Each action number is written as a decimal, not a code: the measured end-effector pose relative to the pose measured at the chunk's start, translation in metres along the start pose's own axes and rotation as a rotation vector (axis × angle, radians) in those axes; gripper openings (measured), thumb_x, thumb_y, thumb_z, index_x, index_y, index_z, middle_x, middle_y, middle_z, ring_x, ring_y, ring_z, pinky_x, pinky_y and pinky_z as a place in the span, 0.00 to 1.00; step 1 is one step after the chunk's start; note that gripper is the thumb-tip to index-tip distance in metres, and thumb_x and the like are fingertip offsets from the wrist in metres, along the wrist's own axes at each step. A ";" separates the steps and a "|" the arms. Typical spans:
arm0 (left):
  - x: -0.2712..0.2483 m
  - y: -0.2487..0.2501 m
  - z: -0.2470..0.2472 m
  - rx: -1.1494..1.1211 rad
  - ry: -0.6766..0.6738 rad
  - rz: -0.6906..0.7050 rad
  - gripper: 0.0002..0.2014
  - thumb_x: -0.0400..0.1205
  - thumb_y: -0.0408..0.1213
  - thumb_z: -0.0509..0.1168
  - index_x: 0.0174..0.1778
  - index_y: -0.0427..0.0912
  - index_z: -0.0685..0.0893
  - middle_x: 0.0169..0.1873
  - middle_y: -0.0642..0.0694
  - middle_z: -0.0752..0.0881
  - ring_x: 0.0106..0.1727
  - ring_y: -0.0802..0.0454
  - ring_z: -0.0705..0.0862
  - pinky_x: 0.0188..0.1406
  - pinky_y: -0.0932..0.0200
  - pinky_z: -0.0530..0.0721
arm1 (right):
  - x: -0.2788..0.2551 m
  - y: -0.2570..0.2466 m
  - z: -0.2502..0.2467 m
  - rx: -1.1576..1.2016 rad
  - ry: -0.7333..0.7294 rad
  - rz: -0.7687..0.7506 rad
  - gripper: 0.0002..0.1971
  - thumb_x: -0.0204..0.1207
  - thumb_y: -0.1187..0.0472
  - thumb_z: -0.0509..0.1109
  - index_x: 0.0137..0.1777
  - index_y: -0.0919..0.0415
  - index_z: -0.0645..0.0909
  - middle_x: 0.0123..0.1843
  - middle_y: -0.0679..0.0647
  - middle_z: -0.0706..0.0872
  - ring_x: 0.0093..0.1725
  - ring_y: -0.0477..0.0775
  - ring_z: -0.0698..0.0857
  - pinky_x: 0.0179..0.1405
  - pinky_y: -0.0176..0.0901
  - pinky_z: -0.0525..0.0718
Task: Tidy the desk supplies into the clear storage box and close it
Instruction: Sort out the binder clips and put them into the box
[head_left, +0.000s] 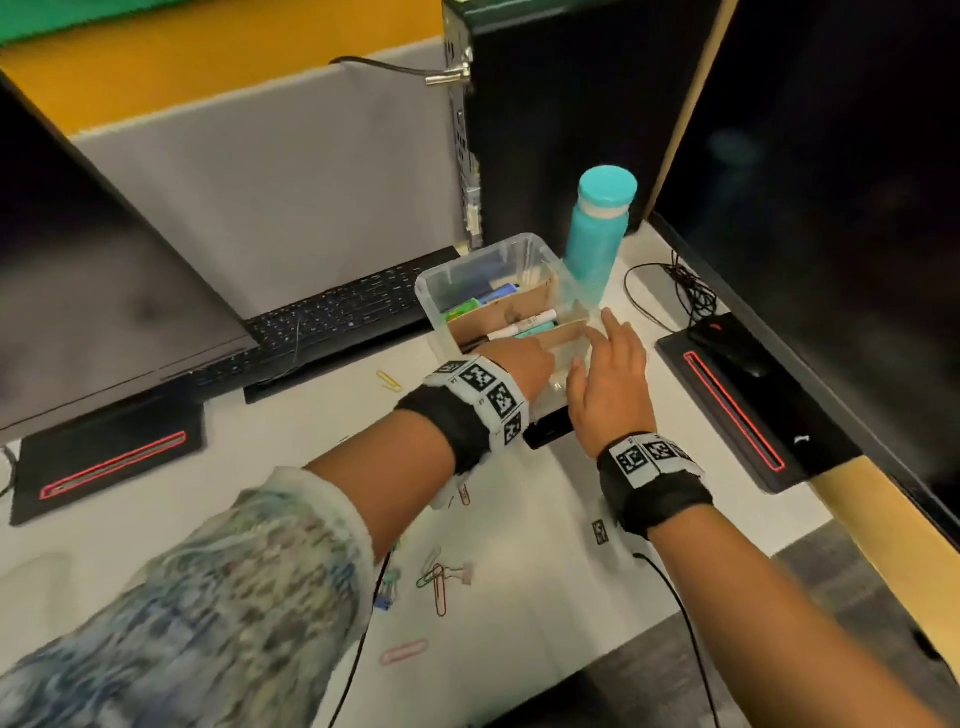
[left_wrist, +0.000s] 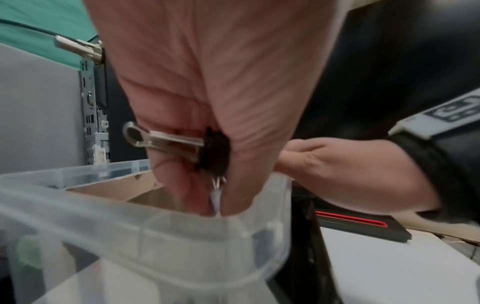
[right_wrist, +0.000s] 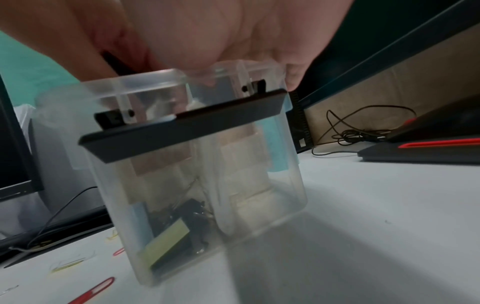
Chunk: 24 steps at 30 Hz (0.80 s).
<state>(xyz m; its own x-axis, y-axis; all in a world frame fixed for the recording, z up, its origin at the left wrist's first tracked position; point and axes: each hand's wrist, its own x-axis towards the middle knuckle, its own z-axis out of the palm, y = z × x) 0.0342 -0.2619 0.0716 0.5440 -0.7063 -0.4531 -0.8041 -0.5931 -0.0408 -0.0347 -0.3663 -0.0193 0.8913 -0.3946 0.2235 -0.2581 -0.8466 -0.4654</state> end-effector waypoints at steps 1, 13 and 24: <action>0.004 -0.001 0.000 -0.010 -0.011 -0.015 0.15 0.85 0.33 0.56 0.65 0.35 0.78 0.64 0.38 0.81 0.65 0.41 0.80 0.61 0.53 0.76 | 0.000 0.000 0.000 0.000 -0.004 0.001 0.27 0.81 0.54 0.46 0.75 0.67 0.68 0.81 0.63 0.62 0.80 0.66 0.59 0.80 0.50 0.56; -0.061 -0.049 0.032 -0.473 0.431 -0.101 0.14 0.82 0.44 0.60 0.63 0.52 0.79 0.57 0.52 0.84 0.55 0.53 0.83 0.54 0.53 0.82 | -0.012 -0.023 -0.019 -0.166 -0.033 -0.003 0.28 0.81 0.50 0.54 0.78 0.62 0.64 0.84 0.58 0.57 0.82 0.69 0.52 0.81 0.63 0.51; -0.183 -0.080 0.190 -0.624 0.214 -0.280 0.11 0.82 0.40 0.63 0.59 0.51 0.81 0.54 0.52 0.82 0.58 0.54 0.79 0.58 0.55 0.78 | -0.125 -0.077 0.034 -0.189 -0.996 -0.406 0.17 0.76 0.53 0.65 0.63 0.56 0.73 0.60 0.52 0.75 0.59 0.56 0.77 0.53 0.51 0.82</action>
<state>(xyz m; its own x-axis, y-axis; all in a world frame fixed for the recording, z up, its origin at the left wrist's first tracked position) -0.0466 -0.0121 -0.0116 0.7963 -0.5179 -0.3127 -0.3751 -0.8282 0.4164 -0.1132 -0.2391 -0.0408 0.8028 0.3207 -0.5026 0.1464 -0.9232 -0.3553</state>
